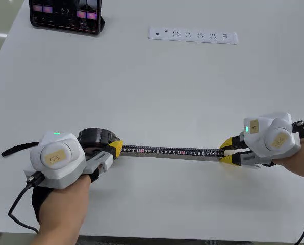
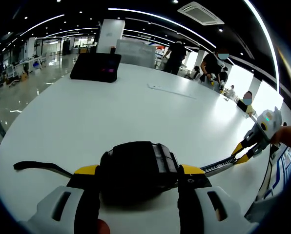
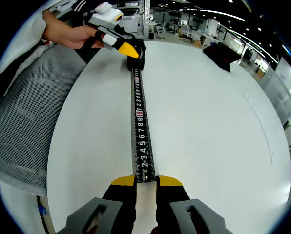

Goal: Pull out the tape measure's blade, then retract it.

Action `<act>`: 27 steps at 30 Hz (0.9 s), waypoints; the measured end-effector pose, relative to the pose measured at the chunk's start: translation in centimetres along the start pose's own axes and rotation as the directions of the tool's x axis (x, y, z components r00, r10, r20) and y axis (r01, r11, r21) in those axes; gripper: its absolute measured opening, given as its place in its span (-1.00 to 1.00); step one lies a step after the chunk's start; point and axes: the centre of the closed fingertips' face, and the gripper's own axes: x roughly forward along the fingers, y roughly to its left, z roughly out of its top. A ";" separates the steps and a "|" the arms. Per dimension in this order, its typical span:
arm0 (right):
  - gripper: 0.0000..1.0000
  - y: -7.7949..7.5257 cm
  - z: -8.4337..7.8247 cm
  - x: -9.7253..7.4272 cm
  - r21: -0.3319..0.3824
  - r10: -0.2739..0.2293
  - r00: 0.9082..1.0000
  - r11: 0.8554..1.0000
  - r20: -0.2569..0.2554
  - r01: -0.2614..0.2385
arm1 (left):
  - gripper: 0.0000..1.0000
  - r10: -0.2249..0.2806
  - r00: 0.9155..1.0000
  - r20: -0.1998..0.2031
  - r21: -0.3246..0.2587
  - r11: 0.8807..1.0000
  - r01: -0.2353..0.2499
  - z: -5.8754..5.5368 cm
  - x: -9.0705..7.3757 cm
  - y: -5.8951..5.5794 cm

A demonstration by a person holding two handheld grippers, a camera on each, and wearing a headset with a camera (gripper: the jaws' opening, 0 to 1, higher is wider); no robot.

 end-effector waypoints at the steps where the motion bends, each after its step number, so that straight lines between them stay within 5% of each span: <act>1: -0.78 0.0 -0.1 0.0 0.001 0.000 1.000 1.000 0.001 0.000 | 0.21 0.000 1.000 0.001 -0.003 1.000 0.000 0.0 0.0 0.0; 27: -0.79 -0.1 -0.1 0.2 0.002 0.006 1.000 1.000 -0.009 -0.006 | 0.15 0.009 0.999 -0.038 0.024 1.000 -0.008 -0.2 0.2 0.1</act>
